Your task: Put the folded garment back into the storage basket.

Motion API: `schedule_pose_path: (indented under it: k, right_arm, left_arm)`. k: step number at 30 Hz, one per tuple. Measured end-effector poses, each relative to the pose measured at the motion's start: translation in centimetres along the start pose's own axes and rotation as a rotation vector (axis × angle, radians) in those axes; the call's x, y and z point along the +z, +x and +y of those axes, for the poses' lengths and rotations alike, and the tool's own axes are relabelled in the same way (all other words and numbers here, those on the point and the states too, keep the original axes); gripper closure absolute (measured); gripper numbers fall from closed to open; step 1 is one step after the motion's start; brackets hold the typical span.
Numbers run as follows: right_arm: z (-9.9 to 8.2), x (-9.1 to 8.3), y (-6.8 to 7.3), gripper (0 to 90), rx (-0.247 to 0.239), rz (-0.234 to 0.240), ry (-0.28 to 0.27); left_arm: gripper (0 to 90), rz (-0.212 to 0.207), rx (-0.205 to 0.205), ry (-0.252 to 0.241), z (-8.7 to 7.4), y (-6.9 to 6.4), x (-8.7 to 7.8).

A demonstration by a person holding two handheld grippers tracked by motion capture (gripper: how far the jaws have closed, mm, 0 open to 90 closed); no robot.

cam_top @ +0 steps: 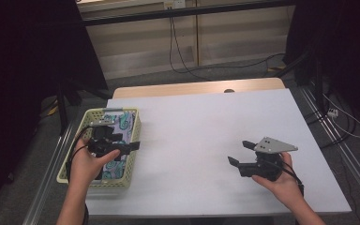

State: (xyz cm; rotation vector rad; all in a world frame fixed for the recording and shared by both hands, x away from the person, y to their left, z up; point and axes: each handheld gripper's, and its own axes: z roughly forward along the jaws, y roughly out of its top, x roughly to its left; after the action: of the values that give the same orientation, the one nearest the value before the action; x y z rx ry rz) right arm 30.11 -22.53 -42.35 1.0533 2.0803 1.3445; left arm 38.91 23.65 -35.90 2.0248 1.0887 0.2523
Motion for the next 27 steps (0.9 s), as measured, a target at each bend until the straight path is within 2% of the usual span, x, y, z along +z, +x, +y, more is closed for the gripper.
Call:
schedule_pose_path:
  k: [6, 10, 19, 23, 27]
  right_arm:
    - [-0.3, -0.4, -0.3, 22.4, 0.001, -0.008, 0.006]
    - [-0.5, -0.7, -0.3, 22.4, -0.001, -0.013, 0.011]
    - [-0.9, -1.4, -0.7, 22.4, 0.005, -0.023, 0.015]
    - [-1.1, -1.7, -0.8, 22.4, 0.005, -0.025, 0.016]
    - [-1.1, -2.0, -0.9, 22.4, 0.011, -0.029, 0.013]
  left_arm:
    - [15.0, -0.012, 0.004, -0.018, -0.6, -0.3, -0.2]
    - [14.7, -0.037, 0.001, -0.035, -1.0, -0.4, -0.2]
    - [13.9, -0.048, 0.01, -0.073, -2.0, -0.8, -0.4]
    - [13.6, -0.053, 0.023, -0.073, -2.4, -0.9, -0.4]
    - [13.4, -0.064, 0.018, -0.092, -2.8, -1.0, -0.4]
